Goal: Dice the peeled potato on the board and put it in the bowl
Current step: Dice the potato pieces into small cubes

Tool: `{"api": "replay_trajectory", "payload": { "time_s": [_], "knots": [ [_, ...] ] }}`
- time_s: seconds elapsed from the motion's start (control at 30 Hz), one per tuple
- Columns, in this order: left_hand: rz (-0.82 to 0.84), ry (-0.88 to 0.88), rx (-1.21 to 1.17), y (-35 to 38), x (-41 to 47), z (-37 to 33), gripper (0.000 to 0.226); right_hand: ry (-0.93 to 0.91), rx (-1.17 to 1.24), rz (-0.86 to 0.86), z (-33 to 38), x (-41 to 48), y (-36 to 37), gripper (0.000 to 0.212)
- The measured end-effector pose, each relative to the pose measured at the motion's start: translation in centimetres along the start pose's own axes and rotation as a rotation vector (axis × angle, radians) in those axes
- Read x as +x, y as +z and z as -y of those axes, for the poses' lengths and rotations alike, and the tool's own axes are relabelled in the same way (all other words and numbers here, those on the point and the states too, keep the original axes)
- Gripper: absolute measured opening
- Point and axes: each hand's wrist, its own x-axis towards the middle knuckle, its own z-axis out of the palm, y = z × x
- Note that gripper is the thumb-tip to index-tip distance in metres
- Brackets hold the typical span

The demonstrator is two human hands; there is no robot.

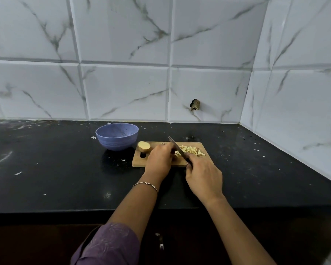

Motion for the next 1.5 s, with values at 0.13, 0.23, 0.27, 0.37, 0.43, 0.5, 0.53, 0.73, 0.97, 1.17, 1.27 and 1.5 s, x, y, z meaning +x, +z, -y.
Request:
{"api": "replay_trajectory", "payload": {
  "time_s": [0.13,0.23,0.27,0.37,0.43,0.5,0.53,0.73,0.97,1.17,1.27,1.5],
  "knots": [
    [-0.044,-0.050,0.082,-0.1,-0.1,0.5,0.017,0.013,0.010,0.015,-0.1,0.1,-0.2,0.036],
    [-0.048,-0.092,0.172,-0.4,-0.3,0.5,0.018,0.000,0.021,0.014,0.0,-0.1,-0.4,0.035],
    [-0.048,-0.102,0.191,-0.5,-0.4,0.5,0.018,-0.006,0.019,0.013,0.1,-0.2,-0.4,0.035],
    [-0.038,-0.119,0.215,-0.7,-0.7,0.3,0.020,-0.019,0.016,0.007,0.1,-0.5,-0.6,0.036],
    [-0.025,-0.122,0.215,-0.8,-0.7,0.2,0.020,-0.015,0.022,0.008,0.1,-0.6,-0.6,0.034],
    [-0.015,-0.125,0.215,-0.9,-0.8,0.2,0.021,-0.014,0.022,0.015,0.1,-0.6,-0.6,0.033],
    [-0.012,-0.125,0.214,-0.9,-0.8,0.2,0.021,-0.018,0.019,0.019,0.1,-0.5,-0.5,0.032],
    [-0.004,-0.135,0.217,-1.0,-0.7,0.1,0.023,-0.041,0.024,0.026,0.2,-0.4,-0.4,0.032],
    [-0.007,-0.133,0.233,-0.9,-0.5,0.1,0.023,-0.081,-0.013,0.048,0.2,-0.2,-0.1,0.031],
    [-0.007,-0.128,0.243,-0.8,-0.6,0.3,0.025,-0.125,-0.088,0.056,0.4,-0.2,0.3,0.033],
    [-0.004,-0.126,0.239,-0.7,-0.5,0.2,0.025,-0.132,-0.114,0.058,0.4,-0.3,0.5,0.036],
    [-0.018,-0.090,0.231,-0.7,-0.6,0.1,0.023,-0.032,-0.034,0.016,0.1,-0.2,0.3,0.036]
  ]
}}
